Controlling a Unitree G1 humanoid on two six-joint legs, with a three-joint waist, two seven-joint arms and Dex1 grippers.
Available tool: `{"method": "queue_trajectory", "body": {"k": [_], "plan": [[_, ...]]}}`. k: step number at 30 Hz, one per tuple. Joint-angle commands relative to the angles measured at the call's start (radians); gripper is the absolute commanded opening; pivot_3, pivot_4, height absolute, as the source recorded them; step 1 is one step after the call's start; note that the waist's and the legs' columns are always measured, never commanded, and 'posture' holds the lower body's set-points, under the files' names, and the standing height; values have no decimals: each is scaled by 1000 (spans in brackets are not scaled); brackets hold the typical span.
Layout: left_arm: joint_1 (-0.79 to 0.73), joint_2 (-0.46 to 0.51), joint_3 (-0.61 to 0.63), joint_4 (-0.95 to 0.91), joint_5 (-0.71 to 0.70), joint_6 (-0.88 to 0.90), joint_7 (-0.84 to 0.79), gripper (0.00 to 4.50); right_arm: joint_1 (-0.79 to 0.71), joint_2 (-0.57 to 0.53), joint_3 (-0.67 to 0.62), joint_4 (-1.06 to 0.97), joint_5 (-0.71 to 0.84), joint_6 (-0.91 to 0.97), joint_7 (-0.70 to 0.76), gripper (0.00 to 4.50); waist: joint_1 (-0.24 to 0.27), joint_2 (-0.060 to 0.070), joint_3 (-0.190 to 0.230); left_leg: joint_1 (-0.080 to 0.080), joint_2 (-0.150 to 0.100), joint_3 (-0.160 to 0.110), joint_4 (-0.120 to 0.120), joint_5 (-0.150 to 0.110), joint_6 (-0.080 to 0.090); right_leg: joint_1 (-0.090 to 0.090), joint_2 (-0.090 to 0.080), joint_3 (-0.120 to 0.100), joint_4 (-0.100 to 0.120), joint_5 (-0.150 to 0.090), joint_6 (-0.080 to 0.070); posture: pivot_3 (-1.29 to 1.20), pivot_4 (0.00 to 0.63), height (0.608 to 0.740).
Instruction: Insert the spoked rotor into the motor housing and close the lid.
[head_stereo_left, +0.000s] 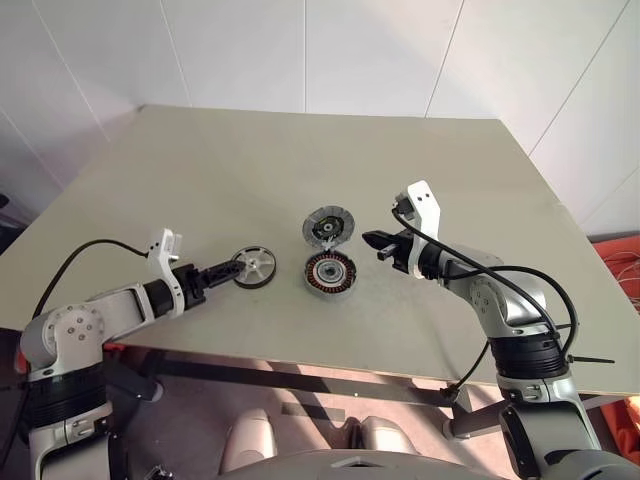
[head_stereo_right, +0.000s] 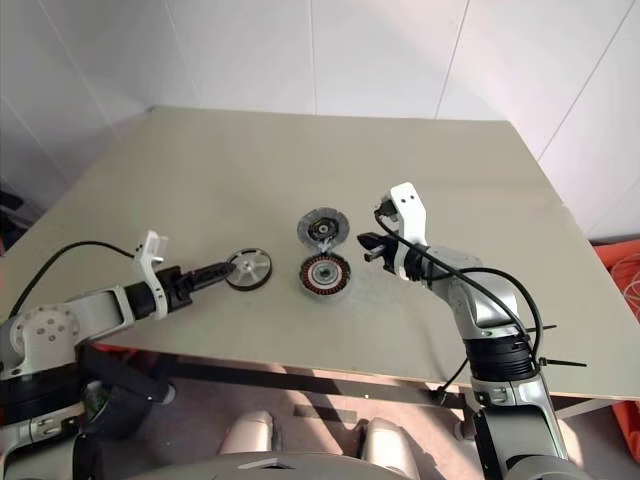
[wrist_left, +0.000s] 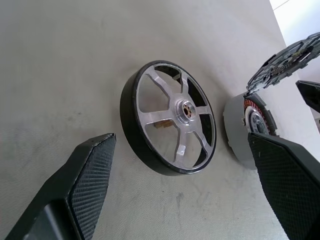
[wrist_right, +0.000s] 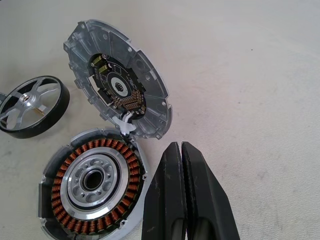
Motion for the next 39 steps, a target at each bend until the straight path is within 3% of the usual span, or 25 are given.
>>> {"method": "queue_trajectory", "body": {"k": [1, 20, 30, 39], "plan": [[-4, -20, 6, 0, -10, 14, 25, 4491, -30, -2, -20, -21, 11, -10, 0, 0, 0, 0, 0, 0, 0, 0, 0, 0, 0, 0, 0, 0, 0, 0, 0, 0, 0, 740], [-17, -102, -13, 60, 14, 38, 101, 4491, -34, 3, -26, -24, 13, 2, -13, 0, 7, 3, -2, 3, -1, 0, 0, 0, 0, 3, -1, 0, -1, 0, 1, 0, 0, 740], [-54, -179, 6, 122, 9, 26, 122, 4491, -37, 8, -27, -26, 15, 4, -16, 0, 30, 9, -5, 13, -4, 1, -3, -2, 3, 18, -5, 0, -8, -6, 10, 0, 0, 740], [-51, -206, 38, 112, -33, 40, 98, 4491, -37, 10, -25, -31, 19, 5, -19, 0, 30, 9, -5, 11, -10, 1, -6, -3, 5, 18, -11, 0, -8, -8, 13, 0, 0, 740]]}}
